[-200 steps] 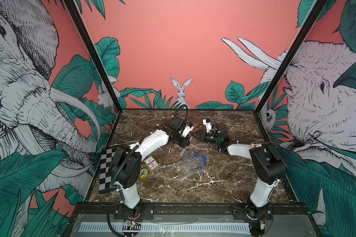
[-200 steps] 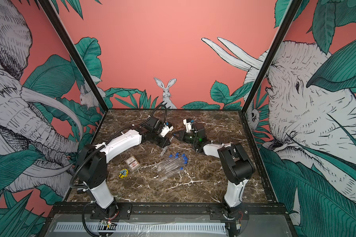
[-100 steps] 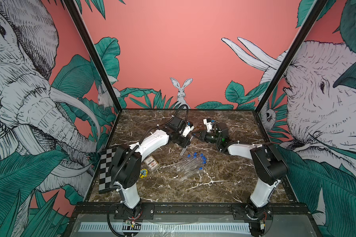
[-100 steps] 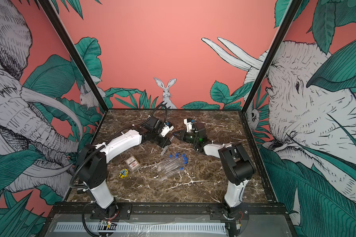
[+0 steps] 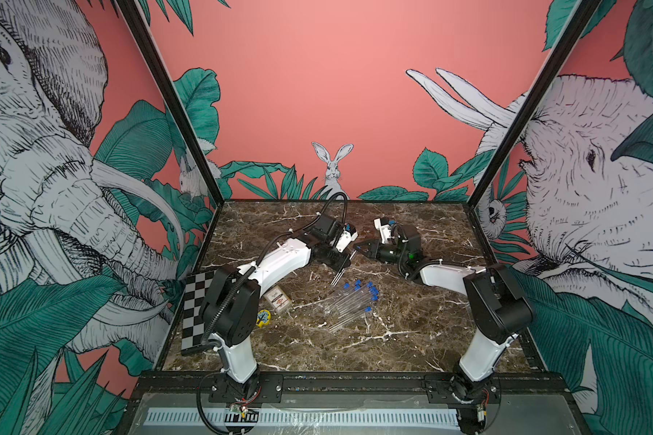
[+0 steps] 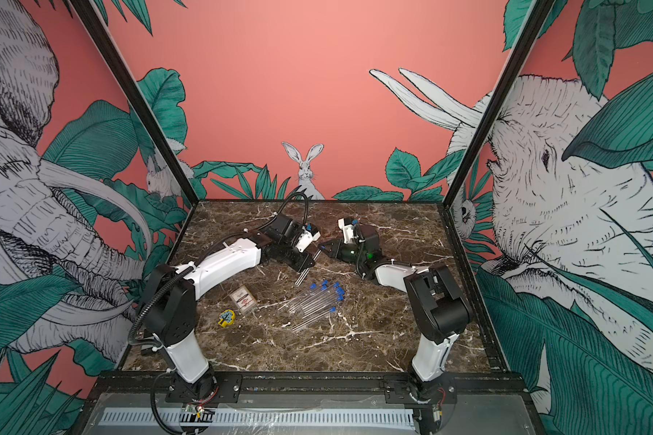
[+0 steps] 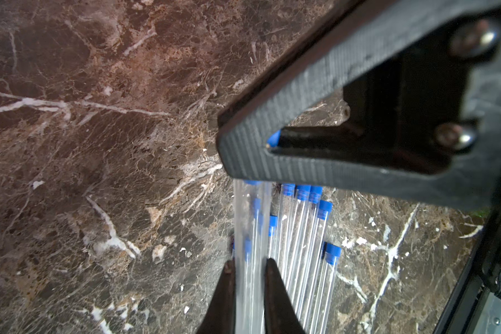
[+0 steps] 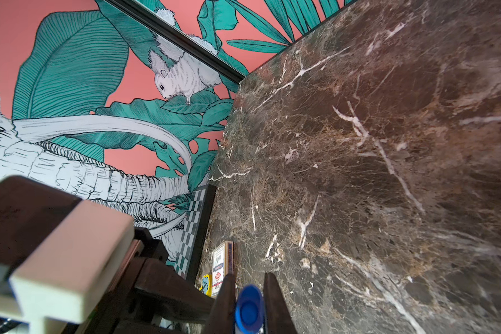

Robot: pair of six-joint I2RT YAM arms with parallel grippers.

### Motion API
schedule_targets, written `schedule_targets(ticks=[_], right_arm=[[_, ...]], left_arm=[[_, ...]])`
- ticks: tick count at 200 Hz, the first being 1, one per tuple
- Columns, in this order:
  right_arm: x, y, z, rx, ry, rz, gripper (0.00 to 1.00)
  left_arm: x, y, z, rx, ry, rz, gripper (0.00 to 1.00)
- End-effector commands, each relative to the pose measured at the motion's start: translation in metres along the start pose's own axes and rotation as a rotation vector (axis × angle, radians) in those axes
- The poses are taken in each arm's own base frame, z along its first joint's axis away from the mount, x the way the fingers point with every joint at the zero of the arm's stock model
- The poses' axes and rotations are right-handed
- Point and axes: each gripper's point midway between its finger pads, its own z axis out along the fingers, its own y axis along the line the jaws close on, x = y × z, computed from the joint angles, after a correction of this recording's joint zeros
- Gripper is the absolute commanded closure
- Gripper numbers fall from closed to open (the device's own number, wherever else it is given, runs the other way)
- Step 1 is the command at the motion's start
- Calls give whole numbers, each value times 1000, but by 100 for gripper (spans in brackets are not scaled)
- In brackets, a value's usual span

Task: Remove stoppers from test tubes
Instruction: Open the stopper on the test tube.

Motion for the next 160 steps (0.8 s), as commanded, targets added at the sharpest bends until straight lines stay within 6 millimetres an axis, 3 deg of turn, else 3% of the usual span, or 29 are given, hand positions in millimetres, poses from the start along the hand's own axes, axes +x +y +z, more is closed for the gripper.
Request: schedule_targets(ticks=[1, 69, 132, 160], right_arm=[[-39, 19, -14, -29, -126, -67, 98], [-50, 26, -18, -56, -177, -69, 98], [-52, 21, -21, -17, -190, -81, 97], [-55, 29, -22, -46, -202, -80, 97]], left_arm=[[28, 14, -8, -63, 96, -45, 97], [32, 16, -6, -65, 102, -44, 97], [37, 16, -7, -68, 111, -33, 97], [39, 16, -6, -65, 114, -28, 97]])
